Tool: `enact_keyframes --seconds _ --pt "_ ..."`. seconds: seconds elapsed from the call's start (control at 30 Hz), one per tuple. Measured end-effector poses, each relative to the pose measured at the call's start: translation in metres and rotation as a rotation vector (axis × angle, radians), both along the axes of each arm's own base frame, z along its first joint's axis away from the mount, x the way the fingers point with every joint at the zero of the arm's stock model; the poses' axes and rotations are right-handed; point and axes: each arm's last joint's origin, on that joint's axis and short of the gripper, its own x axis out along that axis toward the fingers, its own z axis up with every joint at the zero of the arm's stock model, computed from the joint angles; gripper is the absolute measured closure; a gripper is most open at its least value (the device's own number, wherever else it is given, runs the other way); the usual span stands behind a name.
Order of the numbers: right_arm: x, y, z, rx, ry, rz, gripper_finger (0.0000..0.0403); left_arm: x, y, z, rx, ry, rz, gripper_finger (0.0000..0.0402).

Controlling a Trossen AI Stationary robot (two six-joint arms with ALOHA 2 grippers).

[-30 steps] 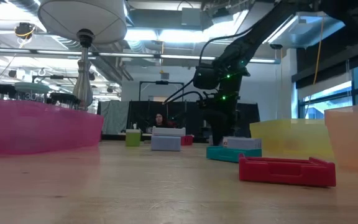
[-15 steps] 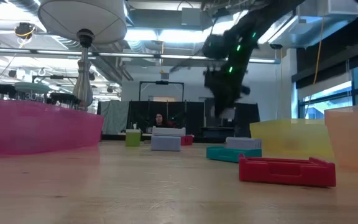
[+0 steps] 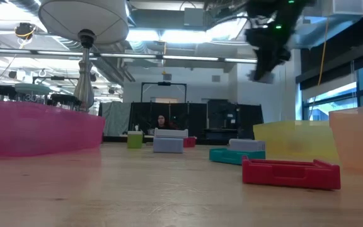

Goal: Pick & Place Office items
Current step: Put the top blue charger adapter into the yellow bin

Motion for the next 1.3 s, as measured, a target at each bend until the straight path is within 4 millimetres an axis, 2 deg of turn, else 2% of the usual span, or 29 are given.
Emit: enact_keyframes --seconds 0.2,0.4,0.67,1.3 --pt "-0.042 0.012 -0.033 0.049 -0.024 -0.178 0.0177 0.001 -0.002 -0.001 -0.063 0.016 -0.051 0.016" --pt "-0.059 0.008 -0.075 0.072 -0.015 -0.3 0.0174 0.001 -0.004 -0.003 -0.129 0.034 -0.102 0.016" --pt "-0.059 -0.01 -0.107 0.069 -0.054 -0.392 0.0174 0.001 -0.004 -0.003 -0.13 0.033 -0.103 0.016" --pt "-0.039 -0.028 -0.141 0.131 -0.054 -0.36 0.0174 0.002 -0.01 -0.006 -0.313 0.081 -0.244 0.016"
